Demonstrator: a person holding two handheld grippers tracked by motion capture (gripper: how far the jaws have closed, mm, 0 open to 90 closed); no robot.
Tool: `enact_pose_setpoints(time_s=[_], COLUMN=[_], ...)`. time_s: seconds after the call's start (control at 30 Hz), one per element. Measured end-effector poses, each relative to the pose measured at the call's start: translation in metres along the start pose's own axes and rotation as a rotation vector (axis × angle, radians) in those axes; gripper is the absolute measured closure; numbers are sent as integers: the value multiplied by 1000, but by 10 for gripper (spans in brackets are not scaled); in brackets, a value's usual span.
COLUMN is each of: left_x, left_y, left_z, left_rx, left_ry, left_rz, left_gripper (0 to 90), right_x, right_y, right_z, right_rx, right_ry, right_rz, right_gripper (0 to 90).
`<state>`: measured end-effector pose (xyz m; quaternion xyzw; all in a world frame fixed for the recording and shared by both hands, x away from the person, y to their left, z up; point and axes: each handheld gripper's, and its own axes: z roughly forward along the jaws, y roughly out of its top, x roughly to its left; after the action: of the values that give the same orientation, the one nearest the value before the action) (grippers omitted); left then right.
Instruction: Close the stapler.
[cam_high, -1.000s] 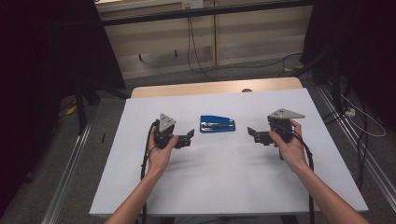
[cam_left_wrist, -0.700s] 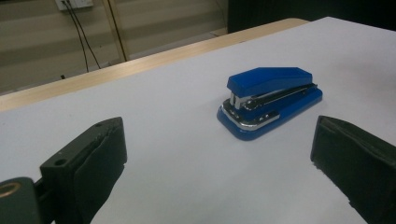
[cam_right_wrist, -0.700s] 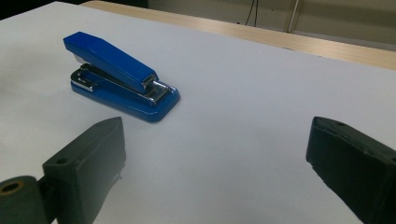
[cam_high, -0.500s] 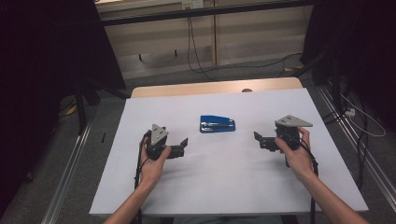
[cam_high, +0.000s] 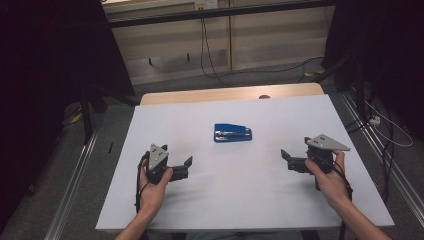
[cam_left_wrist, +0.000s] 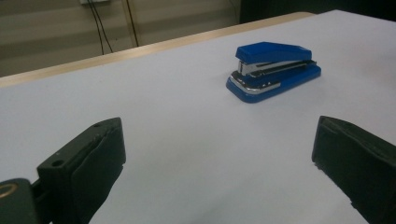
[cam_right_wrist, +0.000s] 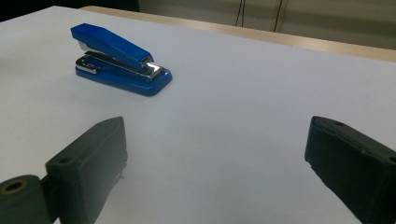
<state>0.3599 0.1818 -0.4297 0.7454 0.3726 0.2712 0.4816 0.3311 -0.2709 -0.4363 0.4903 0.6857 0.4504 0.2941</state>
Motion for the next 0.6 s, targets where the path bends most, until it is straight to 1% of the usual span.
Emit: enact_pose_setpoints(time_s=[0.03, 0.1, 0.17, 0.2, 0.23, 0.3, 0.43, 0.5, 0.57, 0.6], left_x=[-1, -2, -3, -4, -3, -3, -2, -1, 1, 1], left_y=[-1, -4, -5, -5, -6, -7, -11, -12, -13, -13], left_z=[-3, -9, -15, -18, -21, -25, -29, -30, -32, -33], left_rx=[5, 12, 6, 1, 5, 2, 16, 17, 12, 13], left_ry=[-6, -9, -20, -22, -21, -23, -25, -16, -17, -9], left_rz=[4, 26, 21, 18, 23, 13, 0, -10, -27, -35], left_gripper=[29, 29, 29, 29, 29, 29, 29, 29, 29, 29], right_x=[0, 0, -1, -1, -1, -2, -1, 0, 0, -1], right_y=[-2, -4, -6, -8, -9, -12, -17, -18, -18, -18], right_z=[-2, -6, -10, -13, -16, -21, -31, -35, -39, -41], right_rx=[-3, -6, -9, -8, -8, -5, -10, -11, -12, -17], right_ry=[6, -6, -2, -5, -9, -12, -18, -16, -22, -24], right_rz=[6, -11, -3, -7, -5, 2, -5, -13, -16, -17], right_gripper=[60, 61, 61, 61, 61, 60, 60, 57, 57, 57])
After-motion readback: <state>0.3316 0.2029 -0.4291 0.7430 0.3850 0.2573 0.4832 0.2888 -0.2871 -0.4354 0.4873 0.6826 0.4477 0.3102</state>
